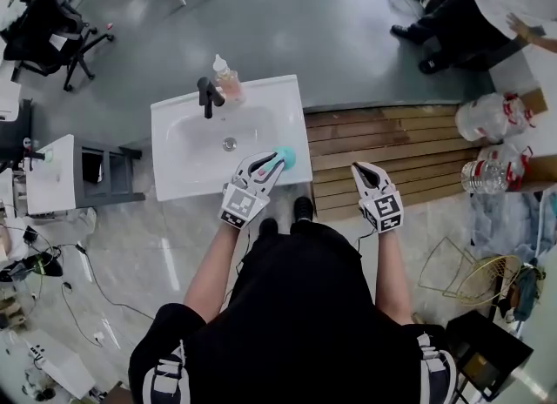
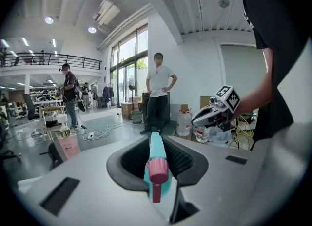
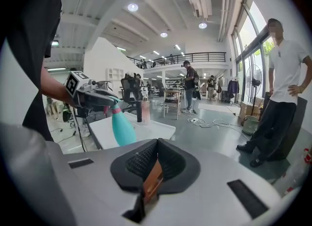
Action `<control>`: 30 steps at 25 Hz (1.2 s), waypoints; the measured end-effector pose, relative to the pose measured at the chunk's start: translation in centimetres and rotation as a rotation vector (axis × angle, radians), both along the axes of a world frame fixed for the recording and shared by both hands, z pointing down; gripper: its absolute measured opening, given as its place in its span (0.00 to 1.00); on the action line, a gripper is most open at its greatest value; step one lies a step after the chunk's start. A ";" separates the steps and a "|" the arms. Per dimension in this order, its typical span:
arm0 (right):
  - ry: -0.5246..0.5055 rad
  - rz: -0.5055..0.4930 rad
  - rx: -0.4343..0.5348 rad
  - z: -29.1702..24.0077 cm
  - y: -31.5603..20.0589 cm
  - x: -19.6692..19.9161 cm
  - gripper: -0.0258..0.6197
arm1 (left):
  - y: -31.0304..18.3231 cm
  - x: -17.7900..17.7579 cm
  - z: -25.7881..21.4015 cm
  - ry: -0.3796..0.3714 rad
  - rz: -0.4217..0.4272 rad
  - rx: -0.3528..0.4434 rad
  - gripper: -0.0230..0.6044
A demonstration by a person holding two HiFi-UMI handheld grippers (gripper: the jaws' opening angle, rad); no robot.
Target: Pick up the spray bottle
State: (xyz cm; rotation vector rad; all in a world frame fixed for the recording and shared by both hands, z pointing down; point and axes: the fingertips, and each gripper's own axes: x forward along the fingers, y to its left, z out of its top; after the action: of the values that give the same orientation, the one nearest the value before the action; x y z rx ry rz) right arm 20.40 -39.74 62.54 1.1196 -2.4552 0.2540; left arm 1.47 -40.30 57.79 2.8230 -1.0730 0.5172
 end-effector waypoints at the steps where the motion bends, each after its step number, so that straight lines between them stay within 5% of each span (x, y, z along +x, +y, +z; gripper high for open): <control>1: -0.003 -0.009 0.004 -0.2 0.0 -0.7 0.07 | 0.3 -0.5 -0.7 0.006 -0.002 0.008 0.19; 13: 0.001 -0.107 0.070 -3.9 2.1 -7.6 0.07 | 4.8 -7.0 -6.4 0.067 -0.039 0.053 0.19; 30: 0.003 -0.121 0.074 -3.3 6.5 -14.4 0.06 | 9.8 -14.4 -5.7 0.092 -0.081 0.049 0.19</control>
State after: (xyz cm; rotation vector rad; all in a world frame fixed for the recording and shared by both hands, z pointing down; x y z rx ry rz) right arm 5.97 -33.26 59.24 0.9953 -2.5366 0.1263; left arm -12.96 -30.50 52.08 2.7993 -1.1917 0.3550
